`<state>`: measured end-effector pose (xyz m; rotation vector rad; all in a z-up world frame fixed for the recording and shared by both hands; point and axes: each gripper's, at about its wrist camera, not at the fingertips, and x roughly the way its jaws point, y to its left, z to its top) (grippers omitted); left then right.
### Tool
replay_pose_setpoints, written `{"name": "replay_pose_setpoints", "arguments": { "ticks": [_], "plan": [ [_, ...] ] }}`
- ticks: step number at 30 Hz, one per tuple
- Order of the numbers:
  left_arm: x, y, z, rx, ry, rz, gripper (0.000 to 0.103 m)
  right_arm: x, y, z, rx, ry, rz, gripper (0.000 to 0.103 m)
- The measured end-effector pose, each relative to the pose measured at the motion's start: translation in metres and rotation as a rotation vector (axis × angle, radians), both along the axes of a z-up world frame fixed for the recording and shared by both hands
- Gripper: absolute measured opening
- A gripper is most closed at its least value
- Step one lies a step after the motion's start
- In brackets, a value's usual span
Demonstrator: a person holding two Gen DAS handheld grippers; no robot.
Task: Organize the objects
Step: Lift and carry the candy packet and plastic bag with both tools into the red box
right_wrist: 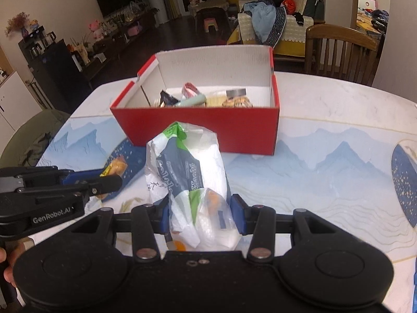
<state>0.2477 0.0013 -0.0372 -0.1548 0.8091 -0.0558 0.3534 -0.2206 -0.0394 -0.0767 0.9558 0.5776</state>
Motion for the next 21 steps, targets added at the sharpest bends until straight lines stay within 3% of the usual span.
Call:
{"name": "replay_pose_setpoints", "arguments": {
  "ticks": [12,21],
  "plan": [
    [0.044,0.003,0.036,0.085,-0.091,-0.021,0.018,0.049,0.022,0.037,0.027,-0.123,-0.023,0.045],
    [0.096,0.015,0.04,0.155,-0.101,0.0,0.018,0.096,0.051,0.036,-0.004,-0.178,-0.022,0.045]
  ]
}}
